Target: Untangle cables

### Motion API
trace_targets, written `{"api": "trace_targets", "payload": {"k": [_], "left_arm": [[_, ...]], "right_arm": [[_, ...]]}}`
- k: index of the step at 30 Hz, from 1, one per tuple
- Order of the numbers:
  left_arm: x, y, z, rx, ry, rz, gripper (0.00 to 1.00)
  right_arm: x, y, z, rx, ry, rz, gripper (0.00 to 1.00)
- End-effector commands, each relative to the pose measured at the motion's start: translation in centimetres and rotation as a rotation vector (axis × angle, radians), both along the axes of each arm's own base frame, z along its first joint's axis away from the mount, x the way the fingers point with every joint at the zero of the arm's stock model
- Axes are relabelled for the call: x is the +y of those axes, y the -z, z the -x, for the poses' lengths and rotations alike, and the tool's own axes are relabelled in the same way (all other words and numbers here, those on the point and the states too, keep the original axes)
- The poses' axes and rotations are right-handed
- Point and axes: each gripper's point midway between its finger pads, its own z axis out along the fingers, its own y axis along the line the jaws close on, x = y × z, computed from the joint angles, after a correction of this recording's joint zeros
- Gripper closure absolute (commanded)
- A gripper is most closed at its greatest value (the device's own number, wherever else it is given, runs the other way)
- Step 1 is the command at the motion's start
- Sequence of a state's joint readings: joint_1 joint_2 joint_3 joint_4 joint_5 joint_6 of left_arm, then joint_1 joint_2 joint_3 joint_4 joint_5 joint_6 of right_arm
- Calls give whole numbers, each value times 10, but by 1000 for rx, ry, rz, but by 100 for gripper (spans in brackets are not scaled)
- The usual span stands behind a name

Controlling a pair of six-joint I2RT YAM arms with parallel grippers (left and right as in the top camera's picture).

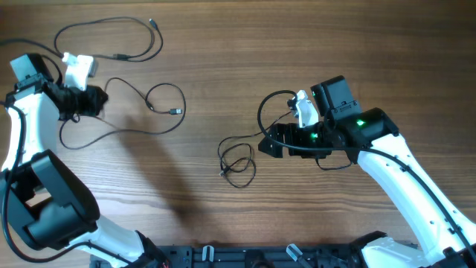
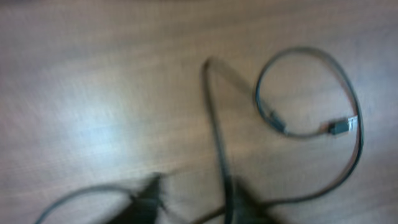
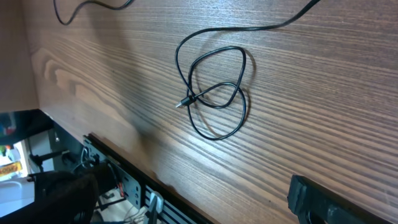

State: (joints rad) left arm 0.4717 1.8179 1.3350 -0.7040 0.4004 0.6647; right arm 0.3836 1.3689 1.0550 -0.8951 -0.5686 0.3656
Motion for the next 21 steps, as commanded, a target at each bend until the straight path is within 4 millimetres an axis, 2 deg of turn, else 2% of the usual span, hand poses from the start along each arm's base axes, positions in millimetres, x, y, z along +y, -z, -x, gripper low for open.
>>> {"api": "trace_targets", "payload": {"k": [1,2,5,7,8,9,10,12,14,15,18,20,21], "left_arm": [[3,17,10,65,3,3,13],[3,18,10,69,-5,5,0],[19,20,10,86,-54,-65,0],[49,10,-8,23,-346,-27,0],[69,4,-13,-18,-544,31,0],[81,1,-13,-35,-650,66,0],[101,0,-6,-40,-789,83,0],[125,8,19,26,-875,-34,0],[145,28,57,171,-869,-244,0],[144,41,66,228,-829,-266,0],[137,84,85,345,-826,-235,1],[133,107,90,400,-814,-215,12],[130,114,90,408,-806,-192,13]], "right_arm": [[3,-6,-3,-43,-24,-15,0],[3,-6,-3,-43,-23,-15,0],[3,-6,-2,-42,-24,-14,0],[3,-6,-3,-43,-25,-14,0],[3,-6,-3,-43,-24,-14,0],[3,-6,-2,-41,-25,-13,0],[2,-5,-1,-37,-24,-12,0],[2,-5,-1,-36,-24,-11,0],[3,-6,-4,-47,-24,-16,0],[4,-6,-5,-54,-24,-18,0],[4,-4,-6,-48,-24,-16,0],[4,-3,-6,-43,-24,-14,0],[4,-3,-6,-44,-24,-14,0]]}}
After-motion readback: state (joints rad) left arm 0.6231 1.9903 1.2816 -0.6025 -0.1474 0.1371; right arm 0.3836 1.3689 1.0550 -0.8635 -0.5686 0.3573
